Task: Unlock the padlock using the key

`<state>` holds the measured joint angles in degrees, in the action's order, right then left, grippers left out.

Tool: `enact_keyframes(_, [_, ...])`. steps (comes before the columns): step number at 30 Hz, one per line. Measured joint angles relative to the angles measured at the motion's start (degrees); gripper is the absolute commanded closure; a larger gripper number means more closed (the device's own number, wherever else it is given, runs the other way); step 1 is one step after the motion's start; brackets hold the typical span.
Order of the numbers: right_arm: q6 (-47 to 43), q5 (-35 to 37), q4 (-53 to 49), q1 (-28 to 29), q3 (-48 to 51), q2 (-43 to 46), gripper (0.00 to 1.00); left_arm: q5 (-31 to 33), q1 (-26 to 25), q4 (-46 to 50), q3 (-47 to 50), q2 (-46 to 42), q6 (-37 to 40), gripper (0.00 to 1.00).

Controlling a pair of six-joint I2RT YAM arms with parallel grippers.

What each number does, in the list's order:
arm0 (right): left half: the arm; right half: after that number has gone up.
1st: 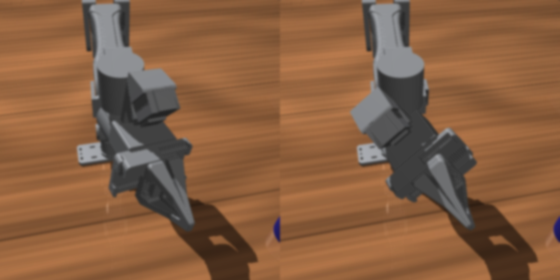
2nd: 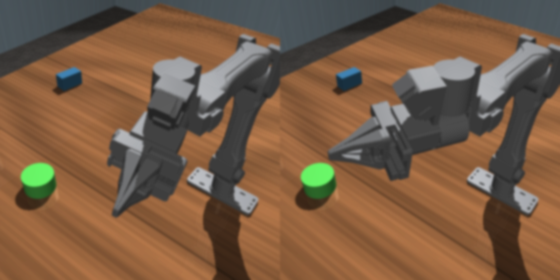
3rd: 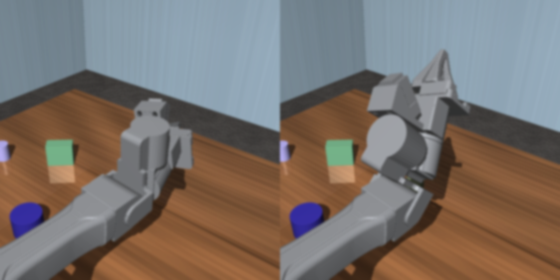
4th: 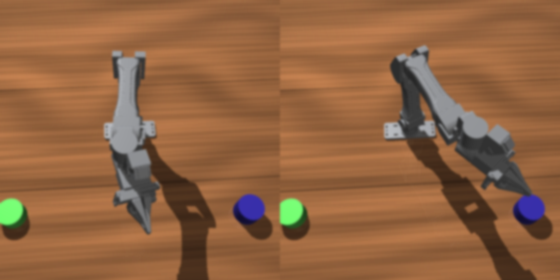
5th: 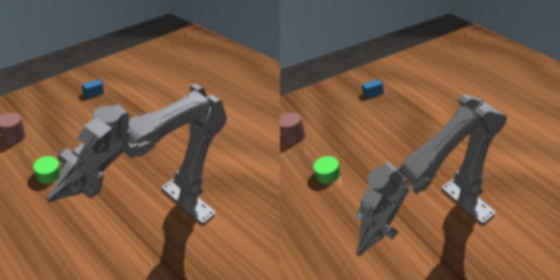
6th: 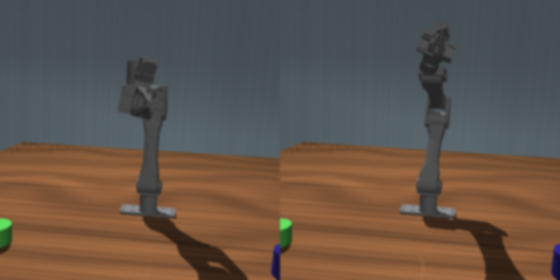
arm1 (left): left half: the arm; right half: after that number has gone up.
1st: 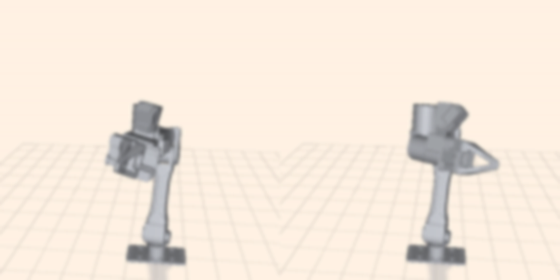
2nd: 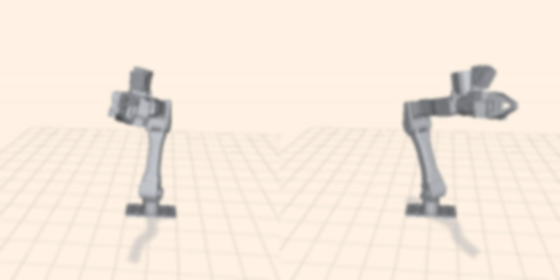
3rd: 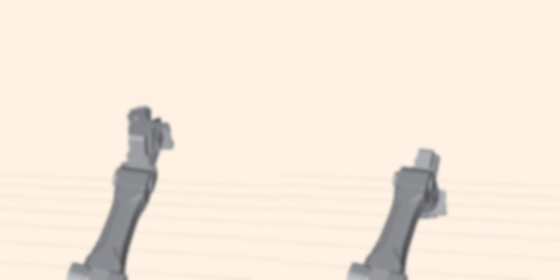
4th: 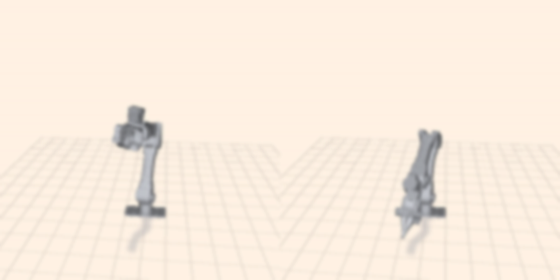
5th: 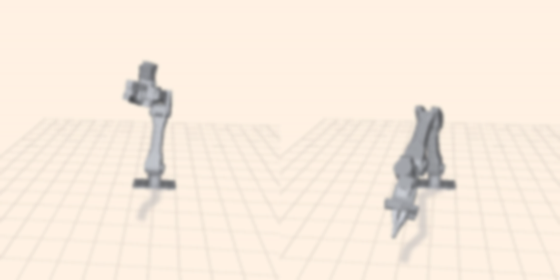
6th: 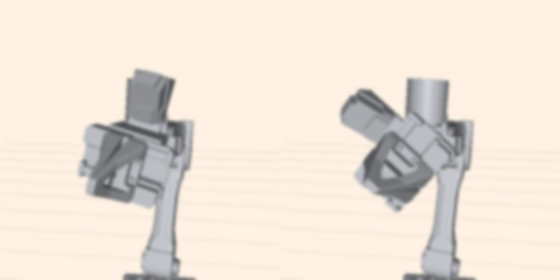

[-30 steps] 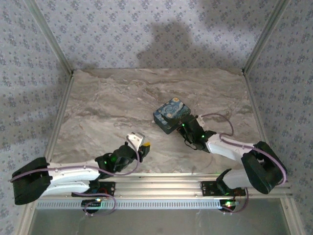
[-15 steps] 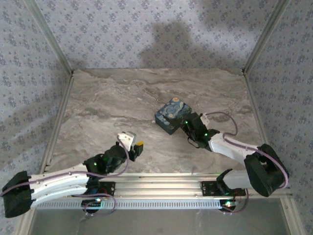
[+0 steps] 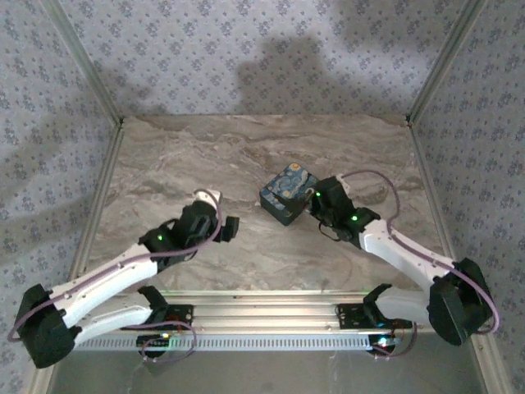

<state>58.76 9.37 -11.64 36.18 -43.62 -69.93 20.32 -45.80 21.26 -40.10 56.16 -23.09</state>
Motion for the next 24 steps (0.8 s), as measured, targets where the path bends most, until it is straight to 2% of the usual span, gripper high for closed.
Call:
enact_keyframes(4, [-3.6,-3.7,-1.3,7.1,-8.0,-9.3,1.0,0.0,4.3,7.6,-5.3,0.2,-0.8,0.02])
enact_keyframes(8, [-7.0,-8.7,-2.1,12.8,-19.2,-22.3,1.0,-0.2,8.9,12.3,-5.2,-3.5,-1.9,0.02])
enact_keyframes(11, [-9.0,-12.6,-2.9,15.2,-26.9,-31.5,1.0,-0.7,11.5,14.0,-3.7,-7.3,-2.6,0.02])
enact_keyframes(16, [-11.3,-17.6,-3.9,16.3,-34.6,-42.3,1.0,-1.9,12.3,16.3,-1.4,-10.0,-3.6,0.02])
enact_keyframes(20, [-12.5,-19.2,-6.1,16.3,-38.5,-47.2,0.77,-3.1,12.5,16.9,0.3,-10.0,-3.9,0.02])
enact_keyframes(22, [-13.0,-19.3,-7.1,16.3,-39.3,-47.6,0.63,-3.3,12.5,17.1,1.0,-10.0,-4.0,0.02])
enact_keyframes(24, [-13.6,-19.2,-7.6,16.3,-40.0,-47.6,0.54,-3.6,12.6,17.2,1.6,-10.0,-4.0,0.02])
